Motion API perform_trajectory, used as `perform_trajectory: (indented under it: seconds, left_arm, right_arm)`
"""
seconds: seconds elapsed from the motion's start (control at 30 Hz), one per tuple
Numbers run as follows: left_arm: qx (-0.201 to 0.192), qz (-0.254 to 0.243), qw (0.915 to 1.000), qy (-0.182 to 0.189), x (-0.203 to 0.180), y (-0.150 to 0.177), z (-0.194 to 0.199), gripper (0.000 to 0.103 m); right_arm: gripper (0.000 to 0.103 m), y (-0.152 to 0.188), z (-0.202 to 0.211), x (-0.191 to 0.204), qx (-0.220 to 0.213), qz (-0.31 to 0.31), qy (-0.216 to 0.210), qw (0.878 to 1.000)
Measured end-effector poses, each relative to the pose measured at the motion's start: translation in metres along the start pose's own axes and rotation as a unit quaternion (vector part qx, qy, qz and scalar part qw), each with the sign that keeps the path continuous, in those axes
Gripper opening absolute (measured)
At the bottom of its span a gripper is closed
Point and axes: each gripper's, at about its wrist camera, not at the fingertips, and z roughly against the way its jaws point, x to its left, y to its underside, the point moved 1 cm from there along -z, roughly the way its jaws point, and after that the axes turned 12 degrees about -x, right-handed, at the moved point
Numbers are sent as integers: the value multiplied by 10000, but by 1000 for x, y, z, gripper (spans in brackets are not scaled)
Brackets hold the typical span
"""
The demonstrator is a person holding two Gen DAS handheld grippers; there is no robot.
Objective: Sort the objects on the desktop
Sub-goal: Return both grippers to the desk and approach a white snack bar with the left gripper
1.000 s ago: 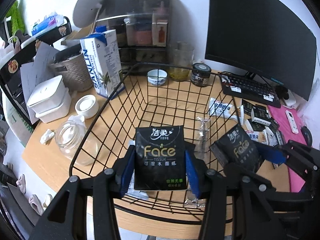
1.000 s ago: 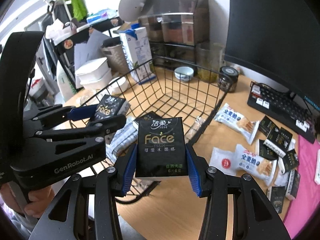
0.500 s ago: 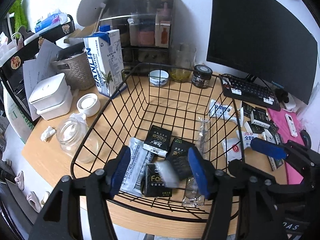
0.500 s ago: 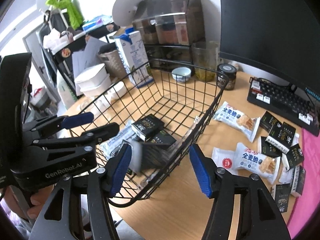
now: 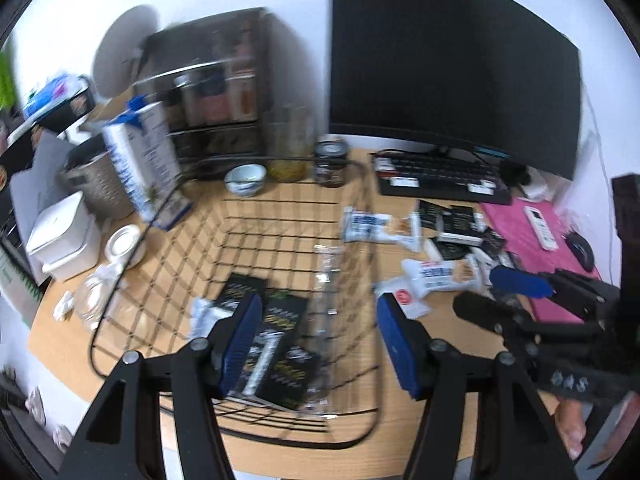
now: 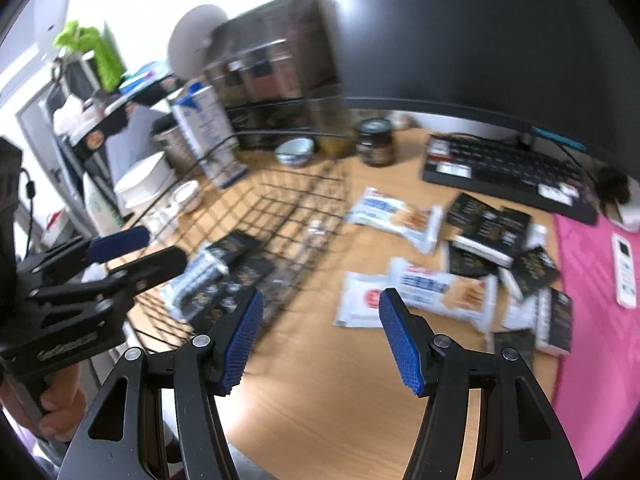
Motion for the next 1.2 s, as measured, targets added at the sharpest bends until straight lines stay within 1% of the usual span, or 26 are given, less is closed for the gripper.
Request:
perform_trajectory:
  seconds: [0.17, 0.3, 0.4, 0.5, 0.57, 0.63, 0.7, 0.87, 0.9, 1.03, 1.1, 1.2]
  left_arm:
    - [116, -352, 9985, 391, -47, 4, -10, 66]
    - [288, -647, 9955, 623, -86, 12, -27, 66]
    - [462, -809, 9931, 718, -106, 20, -45, 66]
    - [709, -842, 9913, 724, -117, 27, -66, 66]
    - [860, -821, 9904, 706, -120, 30, -79, 66]
    - [1005, -812, 9900, 570, -122, 35, -92, 66]
    - [1062, -777, 9901, 497, -122, 38, -101, 66]
    - [1127, -537, 9910, 477, -118, 37, -120, 67]
    - [1167, -556, 9907, 424, -117, 37, -125, 69]
    - [1309, -547, 9894, 324, -113, 40, -140, 69]
    - [1321, -547, 9892, 332, -111, 40, -144, 69]
    - [1277, -578, 9896, 328, -111, 39, -148, 69]
  right_arm:
    - [61, 8, 12, -46, -47, -241, 397, 9989]
    - [61, 21, 16, -89, 76, -466, 723, 9963]
    - [61, 34, 11, -114, 294, -429, 986, 9938]
    - [61, 42, 4, -135, 436, -498, 1077, 9920]
    - [61, 42, -1, -141, 441, -487, 1049, 9923]
    - [61, 34, -9, -144, 397, -366, 1027, 9932]
    - [61, 22, -21, -145, 375, -256, 1079, 9931]
    - [61, 7, -55, -142, 530, -86, 998, 9936]
    - [61, 7, -59, -142, 551, -56, 1001, 9934]
    - [61, 0, -75, -143, 606, -54, 1015, 9930]
    - [61, -3, -84, -144, 674, -40, 1047, 9922]
    - [61, -6, -92, -138, 716, 147, 1157, 9906]
